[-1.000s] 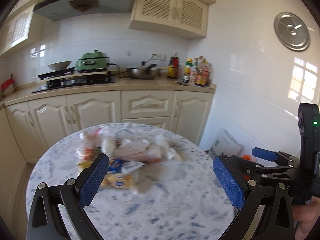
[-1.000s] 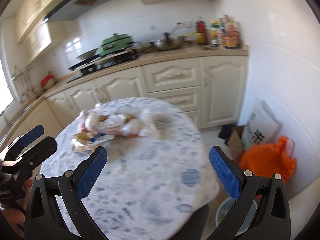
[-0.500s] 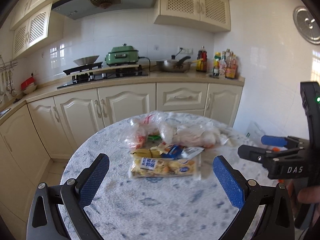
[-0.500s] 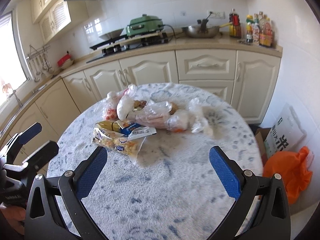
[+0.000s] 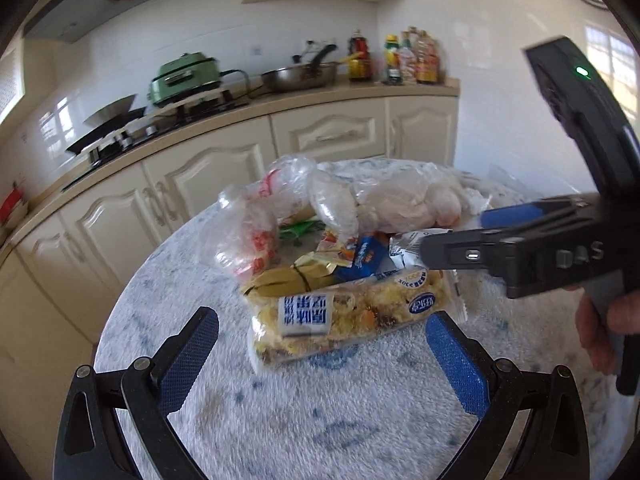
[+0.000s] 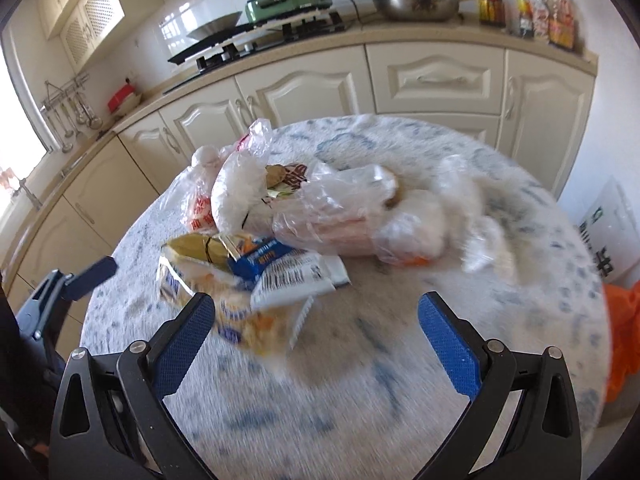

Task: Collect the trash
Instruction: 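Grasp the noodle snack packet with left tool while right tool grasps barcode wrapper, then lift the snack packet and barcode wrapper off the table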

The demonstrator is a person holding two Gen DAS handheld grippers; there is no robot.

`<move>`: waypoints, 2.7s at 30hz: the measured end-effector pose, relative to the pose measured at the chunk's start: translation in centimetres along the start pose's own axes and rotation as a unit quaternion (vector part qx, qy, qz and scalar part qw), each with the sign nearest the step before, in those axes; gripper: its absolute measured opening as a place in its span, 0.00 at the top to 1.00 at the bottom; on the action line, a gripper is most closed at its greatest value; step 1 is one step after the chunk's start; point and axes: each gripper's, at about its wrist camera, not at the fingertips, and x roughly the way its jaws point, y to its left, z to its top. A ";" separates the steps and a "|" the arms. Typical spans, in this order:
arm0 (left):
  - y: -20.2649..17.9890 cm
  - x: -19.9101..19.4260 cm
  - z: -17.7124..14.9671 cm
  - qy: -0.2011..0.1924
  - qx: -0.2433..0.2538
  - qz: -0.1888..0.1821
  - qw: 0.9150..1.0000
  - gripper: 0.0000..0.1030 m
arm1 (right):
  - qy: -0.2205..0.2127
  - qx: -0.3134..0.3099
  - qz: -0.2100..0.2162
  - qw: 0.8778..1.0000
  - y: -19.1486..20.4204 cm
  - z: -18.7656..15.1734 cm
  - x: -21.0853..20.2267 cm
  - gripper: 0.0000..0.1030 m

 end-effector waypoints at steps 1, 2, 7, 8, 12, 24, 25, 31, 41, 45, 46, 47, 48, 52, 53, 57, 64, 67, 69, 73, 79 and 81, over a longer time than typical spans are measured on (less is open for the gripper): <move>0.0 0.7 0.4 0.000 0.013 -0.003 1.000 0.01 | 0.007 0.003 0.005 1.000 0.0 0.4 0.8 0.19; 0.0 1.7 0.8 0.000 0.034 -0.007 0.999 0.01 | 0.011 0.006 0.009 1.000 0.0 0.6 1.3 0.26; 0.0 5.5 1.9 0.012 0.093 -0.039 0.995 0.00 | 0.040 0.015 0.032 0.999 0.1 1.5 4.2 0.45; 0.3 6.0 2.3 0.009 0.096 -0.059 0.994 0.01 | 0.043 0.015 0.036 0.998 0.1 1.6 4.5 0.46; 0.6 7.9 2.8 0.036 0.088 -0.114 0.989 0.07 | 0.030 0.021 0.060 0.998 -0.6 1.4 4.0 0.71; -2.0 11.0 2.3 0.068 0.151 -0.093 0.982 0.03 | 0.028 0.038 0.083 0.995 -1.9 1.7 3.6 0.68; -2.0 11.4 2.5 0.068 0.148 -0.106 0.981 0.09 | 0.032 0.041 0.081 0.995 -1.9 1.9 4.2 0.68; -1.2 12.4 2.8 0.084 0.126 -0.119 0.981 0.45 | 0.029 0.041 0.088 0.995 -2.4 1.6 4.1 0.81; -1.5 10.2 1.2 0.094 0.096 -0.113 0.985 0.54 | -0.006 0.058 0.086 0.995 -5.6 -0.9 -1.5 0.84; -0.7 9.2 1.4 0.092 0.034 -0.118 0.988 0.55 | -0.005 0.064 0.075 0.995 -7.0 -3.0 -2.8 0.84; -0.4 8.7 1.4 0.090 0.020 -0.119 0.989 0.56 | -0.007 0.064 0.070 0.995 -7.3 -3.7 -3.2 0.84; -0.2 8.6 1.3 0.087 0.003 -0.117 0.989 0.56 | -0.009 0.063 0.067 0.996 -7.4 -4.0 -3.4 0.84; -0.2 8.1 1.3 0.085 -0.005 -0.113 0.990 0.56 | -0.010 0.062 0.063 0.996 -7.5 -4.6 -3.8 0.84; -0.7 6.5 1.2 0.068 -0.047 -0.107 0.991 0.57 | -0.026 0.052 0.054 0.997 -7.8 -6.2 -5.5 0.84; -1.0 6.0 1.2 0.063 -0.058 -0.108 0.990 0.58 | -0.031 0.050 0.053 0.997 -7.8 -6.4 -6.0 0.84; -2.2 2.3 0.2 0.046 -0.092 -0.106 0.989 0.59 | -0.053 0.032 0.044 0.997 -7.3 -7.4 -8.3 0.84; -3.7 -0.7 0.3 0.018 -0.124 -0.119 0.985 0.61 | -0.086 0.006 0.028 0.996 -6.9 -8.6 -12.1 0.84; -4.1 -1.0 0.6 0.006 -0.126 -0.121 0.985 0.62 | -0.092 0.006 0.023 0.995 -7.2 -8.8 -12.9 0.84; -4.5 -1.2 0.9 0.000 -0.128 -0.122 0.984 0.62 | -0.095 0.007 0.019 0.995 -7.5 -8.9 -13.3 0.84; -5.3 -1.7 1.6 -0.013 -0.126 -0.123 0.984 0.64 | -0.101 0.008 0.017 0.995 -7.9 -8.8 -13.9 0.84; -6.0 -2.0 2.4 -0.037 -0.124 -0.119 0.985 0.66 | -0.112 0.013 0.018 0.993 -8.6 -8.6 -15.0 0.84; -6.3 -2.3 2.6 -0.046 -0.124 -0.119 0.984 0.66 | -0.114 0.015 0.016 0.993 -8.9 -8.6 -15.3 0.84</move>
